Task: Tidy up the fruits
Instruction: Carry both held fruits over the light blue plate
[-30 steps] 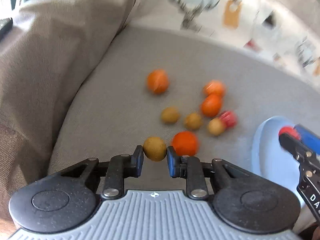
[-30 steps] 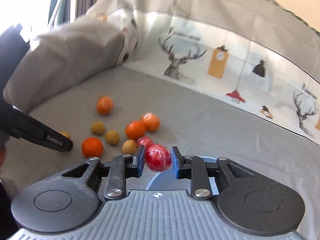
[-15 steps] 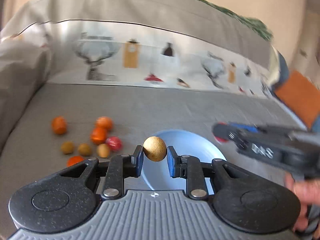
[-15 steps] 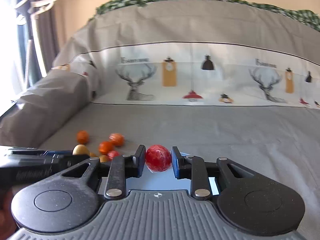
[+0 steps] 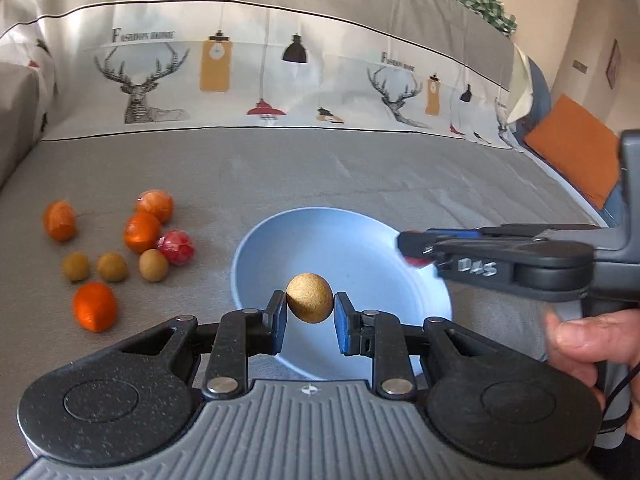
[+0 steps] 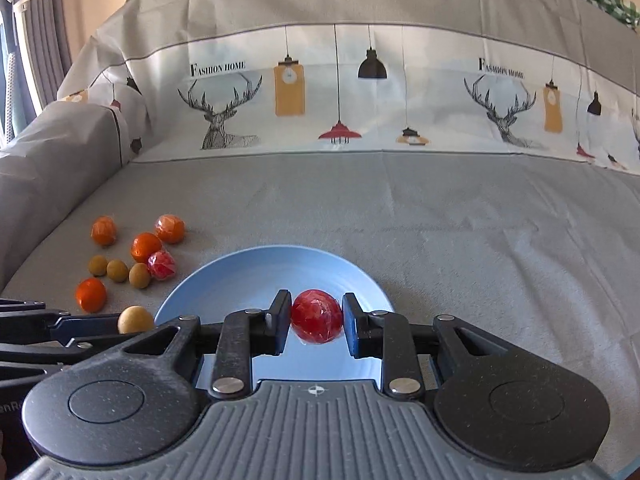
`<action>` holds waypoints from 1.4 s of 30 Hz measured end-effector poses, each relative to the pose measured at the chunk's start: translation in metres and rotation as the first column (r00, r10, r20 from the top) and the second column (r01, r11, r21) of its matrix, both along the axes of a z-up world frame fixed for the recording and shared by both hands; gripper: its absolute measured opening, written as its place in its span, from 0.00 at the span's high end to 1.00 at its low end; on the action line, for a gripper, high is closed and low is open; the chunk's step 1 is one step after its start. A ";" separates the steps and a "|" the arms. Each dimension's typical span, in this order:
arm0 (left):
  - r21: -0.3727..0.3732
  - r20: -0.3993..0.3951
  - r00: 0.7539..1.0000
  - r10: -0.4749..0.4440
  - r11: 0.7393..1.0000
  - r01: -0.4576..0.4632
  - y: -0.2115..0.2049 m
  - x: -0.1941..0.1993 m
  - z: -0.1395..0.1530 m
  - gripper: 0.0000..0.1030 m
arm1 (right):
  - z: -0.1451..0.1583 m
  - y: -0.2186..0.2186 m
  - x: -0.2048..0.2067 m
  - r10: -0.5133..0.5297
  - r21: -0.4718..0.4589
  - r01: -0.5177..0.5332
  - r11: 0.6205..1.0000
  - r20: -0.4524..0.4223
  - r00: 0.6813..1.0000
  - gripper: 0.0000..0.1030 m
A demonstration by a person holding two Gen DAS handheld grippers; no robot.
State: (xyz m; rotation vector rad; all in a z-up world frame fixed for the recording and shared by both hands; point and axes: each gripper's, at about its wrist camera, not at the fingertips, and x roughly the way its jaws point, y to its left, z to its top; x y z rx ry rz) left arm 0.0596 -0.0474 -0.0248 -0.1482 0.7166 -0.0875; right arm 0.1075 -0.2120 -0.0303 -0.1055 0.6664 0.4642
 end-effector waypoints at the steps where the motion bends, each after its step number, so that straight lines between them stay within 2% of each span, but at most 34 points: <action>1: 0.005 0.002 1.000 -0.009 1.000 0.009 -0.003 -0.003 -0.002 0.73 | -0.003 0.002 0.001 -0.001 -0.011 0.001 1.000 -0.008 1.000 0.72; 6: 0.034 -0.023 0.999 -0.028 0.999 0.029 -0.010 0.005 -0.014 0.73 | -0.013 0.010 0.007 -0.005 -0.062 0.002 0.998 -0.043 0.999 0.72; 12: 0.046 -0.021 0.999 -0.045 0.998 0.046 -0.012 0.008 -0.019 0.73 | -0.015 0.009 0.008 -0.008 -0.066 0.005 0.998 -0.047 0.999 0.72; 22: 0.014 0.005 0.999 -0.051 0.999 0.051 -0.006 0.006 -0.014 0.73 | -0.014 0.012 0.004 0.005 -0.076 -0.008 0.997 -0.033 0.999 0.72; 42: 0.019 0.012 0.997 -0.071 0.997 0.071 -0.003 0.004 -0.014 0.73 | -0.013 0.015 0.000 0.011 -0.087 -0.012 0.996 -0.017 1.000 0.72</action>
